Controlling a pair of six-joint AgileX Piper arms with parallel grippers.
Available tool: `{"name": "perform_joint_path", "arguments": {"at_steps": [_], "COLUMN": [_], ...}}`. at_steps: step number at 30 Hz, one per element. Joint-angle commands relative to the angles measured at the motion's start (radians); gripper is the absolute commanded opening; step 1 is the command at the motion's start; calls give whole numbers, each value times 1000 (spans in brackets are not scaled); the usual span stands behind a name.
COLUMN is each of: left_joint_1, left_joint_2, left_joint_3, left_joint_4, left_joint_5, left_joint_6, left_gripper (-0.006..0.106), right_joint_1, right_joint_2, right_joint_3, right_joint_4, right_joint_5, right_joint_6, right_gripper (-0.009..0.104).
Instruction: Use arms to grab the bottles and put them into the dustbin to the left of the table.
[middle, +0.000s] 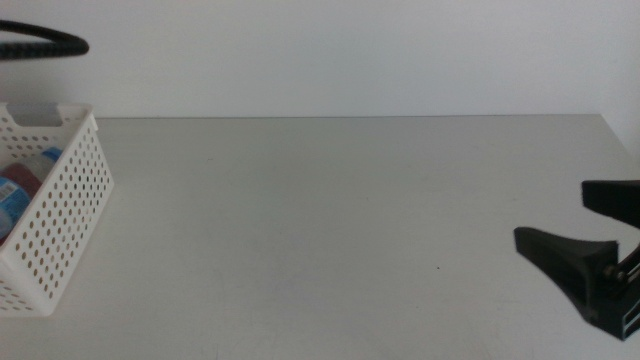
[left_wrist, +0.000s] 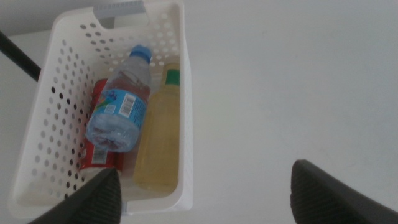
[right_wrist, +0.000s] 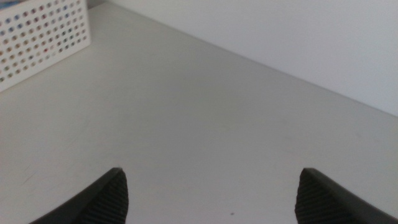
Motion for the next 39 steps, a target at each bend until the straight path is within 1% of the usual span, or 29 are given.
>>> {"name": "perform_joint_path", "arguments": {"at_steps": [1, 6, 10, 14, 20, 25, 31, 33, 37, 39], "left_joint_1": [-7, -7, -7, -7, -7, -7, -6, -6, -6, -6], "left_joint_2": [-69, -204, -355, -505, -727, -878, -889, -889, -889, -889], "left_joint_3": [31, 188, 302, 448, 658, 810, 953, 990, 1065, 1062], "left_joint_4": [-35, -105, -92, -88, -90, -90, -119, -132, -132, -132], "left_joint_5": [-130, -373, -501, -598, -661, -680, -681, -695, -751, -704], "left_joint_6": [-15, -15, -15, -15, -15, -15, -15, -15, -15, -15], "left_gripper": [92, 92, 92, 92, 92, 92, 92, 92, 92, 92], "right_joint_1": [-88, -300, -424, -503, -590, -649, -658, -660, -665, -665], "right_joint_2": [-51, -162, -259, -358, -556, -690, -740, -740, -740, -741], "right_joint_3": [-31, -31, -31, -12, 158, 358, 540, 577, 620, 619], "right_joint_4": [-6, 1, 3, 11, 79, 81, 81, 76, 66, 66], "right_joint_5": [-65, -65, -65, -69, -69, -69, -70, -71, -66, -73], "right_joint_6": [-9, -9, -9, -9, -9, -9, -9, -9, -9, -9], "right_gripper": [75, 75, 75, 75, 75, 75, 75, 75, 75, 75]}}
